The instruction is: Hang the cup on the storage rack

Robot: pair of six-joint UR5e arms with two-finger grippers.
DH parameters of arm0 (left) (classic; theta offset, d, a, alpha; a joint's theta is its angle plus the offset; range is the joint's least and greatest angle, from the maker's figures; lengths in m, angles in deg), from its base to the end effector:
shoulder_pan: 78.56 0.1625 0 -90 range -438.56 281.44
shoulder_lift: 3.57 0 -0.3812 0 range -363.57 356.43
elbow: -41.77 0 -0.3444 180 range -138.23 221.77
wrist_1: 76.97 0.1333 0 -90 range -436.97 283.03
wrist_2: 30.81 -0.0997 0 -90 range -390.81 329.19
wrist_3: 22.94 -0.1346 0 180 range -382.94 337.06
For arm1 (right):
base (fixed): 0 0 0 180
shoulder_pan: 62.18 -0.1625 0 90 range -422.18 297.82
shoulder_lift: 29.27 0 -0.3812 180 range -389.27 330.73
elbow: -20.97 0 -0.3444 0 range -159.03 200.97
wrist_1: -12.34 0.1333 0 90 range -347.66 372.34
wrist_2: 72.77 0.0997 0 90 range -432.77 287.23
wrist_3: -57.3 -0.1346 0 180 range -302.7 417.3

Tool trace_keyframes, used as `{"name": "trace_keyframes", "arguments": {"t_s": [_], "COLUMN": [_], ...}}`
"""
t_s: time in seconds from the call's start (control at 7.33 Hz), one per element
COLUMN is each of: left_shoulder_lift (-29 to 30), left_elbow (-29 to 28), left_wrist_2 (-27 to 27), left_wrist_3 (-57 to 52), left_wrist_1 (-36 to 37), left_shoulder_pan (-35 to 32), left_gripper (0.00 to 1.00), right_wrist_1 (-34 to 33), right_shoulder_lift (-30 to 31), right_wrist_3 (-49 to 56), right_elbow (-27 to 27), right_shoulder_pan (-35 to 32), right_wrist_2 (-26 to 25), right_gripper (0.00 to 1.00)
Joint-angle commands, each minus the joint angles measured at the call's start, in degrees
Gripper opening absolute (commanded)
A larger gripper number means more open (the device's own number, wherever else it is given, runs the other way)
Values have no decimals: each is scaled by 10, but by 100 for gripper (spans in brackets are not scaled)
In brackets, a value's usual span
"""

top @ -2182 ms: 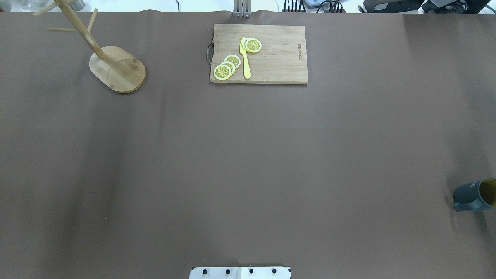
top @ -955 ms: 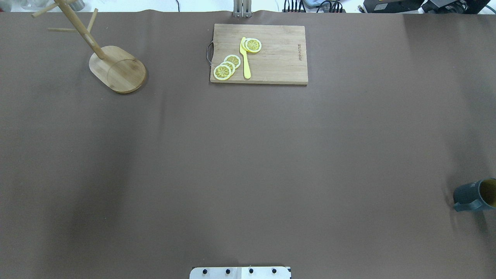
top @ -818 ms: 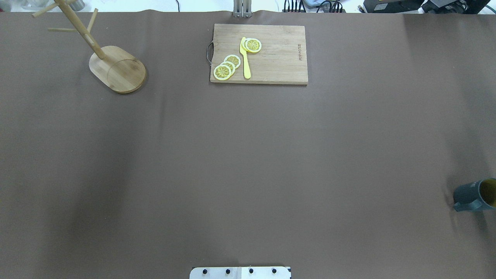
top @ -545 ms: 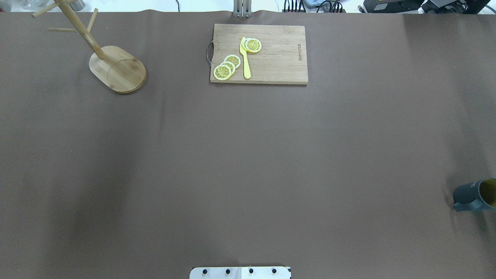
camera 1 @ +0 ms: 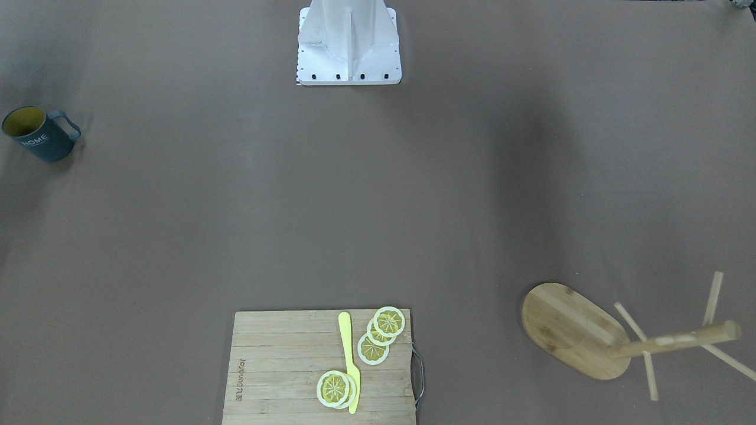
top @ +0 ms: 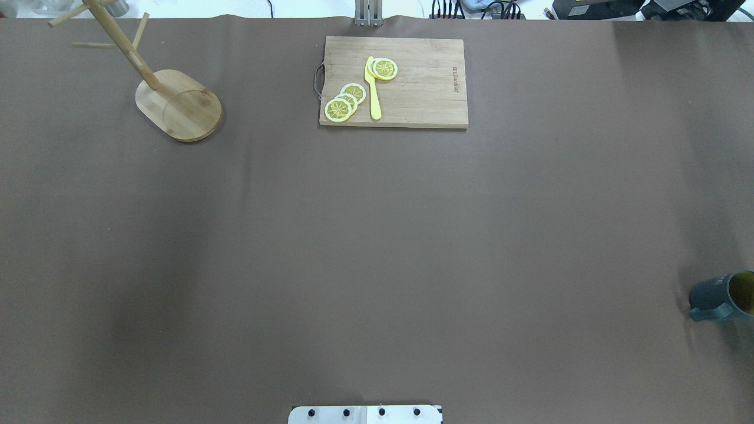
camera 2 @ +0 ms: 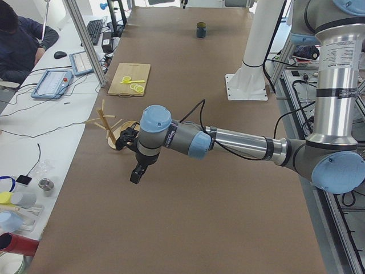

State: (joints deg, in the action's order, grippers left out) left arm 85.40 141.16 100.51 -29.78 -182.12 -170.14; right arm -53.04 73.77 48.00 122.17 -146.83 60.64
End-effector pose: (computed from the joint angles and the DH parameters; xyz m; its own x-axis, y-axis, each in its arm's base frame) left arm -0.0573 -0.4642 0.5465 0.7556 0.3500 -0.5536 -0.0652 0.8812 0.4682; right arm 0.0044 -0.3901 0.5965 0.7032 -0.1799 0.6879 -0.0280 0.9597 0.2797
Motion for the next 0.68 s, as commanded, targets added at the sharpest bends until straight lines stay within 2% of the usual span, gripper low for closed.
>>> {"name": "trace_keyframes", "arguments": {"t_s": [0.0,0.14,0.55], "left_shoulder_lift": [0,-7,-9], "left_elbow": [-5,-5,-4], "left_wrist_2": [1,1,1], "left_wrist_3": [2,3,7], "left_wrist_1": [-22,-38,-50], "left_shoulder_pan": [0,0,0], "left_gripper": [99,99,99], "right_wrist_1": [49,100,193], "right_shoulder_lift": [19,54,121], "right_wrist_3": [-82,-104,-162], "right_elbow": [12,12,16], "right_shoulder_pan": [13,27,62], "right_wrist_2": [11,11,10], "right_gripper": [100,100,100]}}
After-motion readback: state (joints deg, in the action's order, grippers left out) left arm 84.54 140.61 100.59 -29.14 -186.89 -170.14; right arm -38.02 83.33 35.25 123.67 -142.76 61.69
